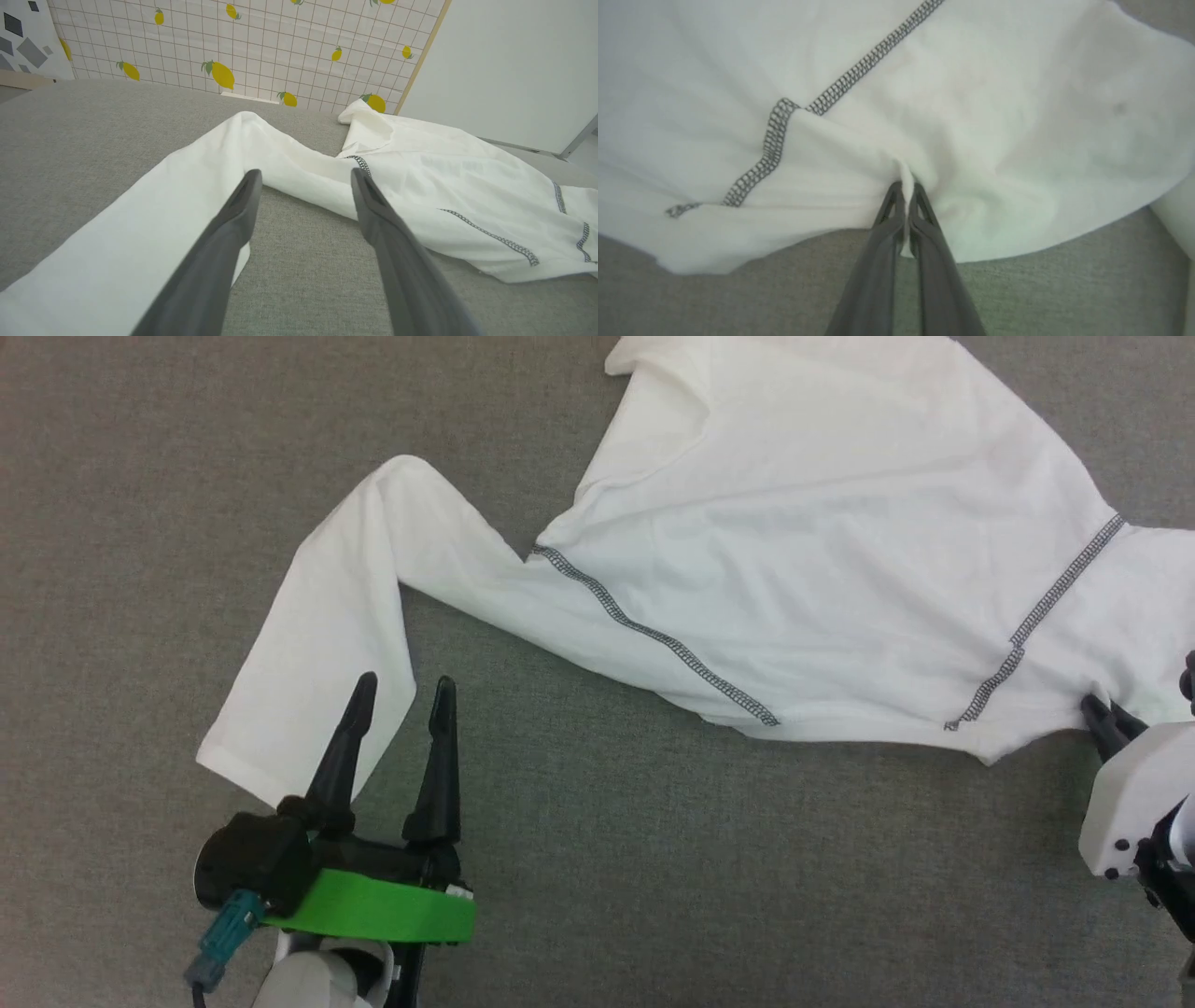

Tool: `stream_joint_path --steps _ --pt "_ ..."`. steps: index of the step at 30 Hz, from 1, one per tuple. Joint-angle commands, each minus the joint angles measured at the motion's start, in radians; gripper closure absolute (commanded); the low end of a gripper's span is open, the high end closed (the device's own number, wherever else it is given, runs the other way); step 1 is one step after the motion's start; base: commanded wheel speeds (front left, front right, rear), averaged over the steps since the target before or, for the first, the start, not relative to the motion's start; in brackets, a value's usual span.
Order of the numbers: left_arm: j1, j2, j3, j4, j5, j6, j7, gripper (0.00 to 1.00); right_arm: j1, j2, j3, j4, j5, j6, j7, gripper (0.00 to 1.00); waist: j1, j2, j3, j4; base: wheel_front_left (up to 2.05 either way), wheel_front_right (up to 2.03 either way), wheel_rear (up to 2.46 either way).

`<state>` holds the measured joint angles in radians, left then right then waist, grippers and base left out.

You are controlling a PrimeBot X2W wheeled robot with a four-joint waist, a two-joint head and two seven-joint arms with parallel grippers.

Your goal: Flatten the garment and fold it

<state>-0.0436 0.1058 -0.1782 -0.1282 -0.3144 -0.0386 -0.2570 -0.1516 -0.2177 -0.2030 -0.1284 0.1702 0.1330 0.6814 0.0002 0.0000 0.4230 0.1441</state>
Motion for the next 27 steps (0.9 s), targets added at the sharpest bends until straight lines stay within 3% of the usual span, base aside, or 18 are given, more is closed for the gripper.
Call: stream_joint_path --steps 1,8,14,20,27 --pt "0.009 -0.003 0.001 -0.002 0.017 -0.004 -0.005 0.00 0.025 0.018 -0.017 -0.007 -0.009 -0.002 -0.029 1.00 -0.0002 0.0000 -0.054 -0.011 0.00 0.00 0.00" --pt "0.048 0.020 -0.018 -0.007 0.038 -0.008 0.009 0.00 0.096 0.116 -0.074 -0.178 -0.012 -0.002 -0.129 1.00 -0.0002 0.0000 -0.135 -0.033 0.00 0.00 0.00" --pt "0.032 0.103 -0.101 0.001 0.131 -0.039 0.111 0.00 0.150 0.154 -0.067 -0.249 -0.018 -0.002 -0.158 1.00 -0.0002 0.0000 -0.150 -0.046 0.00 0.00 0.00" --pt "-0.131 0.205 -0.274 0.059 0.220 -0.085 0.269 0.00 0.145 0.162 -0.057 -0.254 -0.029 -0.002 -0.166 1.00 -0.0002 0.0000 -0.135 -0.040 0.00 0.00 0.00" --pt "-0.370 0.287 -0.537 0.160 0.192 -0.092 0.334 0.00 0.108 0.164 -0.020 -0.247 -0.036 -0.002 -0.167 1.00 -0.0002 0.0000 -0.085 -0.053 0.00 0.00 0.00"
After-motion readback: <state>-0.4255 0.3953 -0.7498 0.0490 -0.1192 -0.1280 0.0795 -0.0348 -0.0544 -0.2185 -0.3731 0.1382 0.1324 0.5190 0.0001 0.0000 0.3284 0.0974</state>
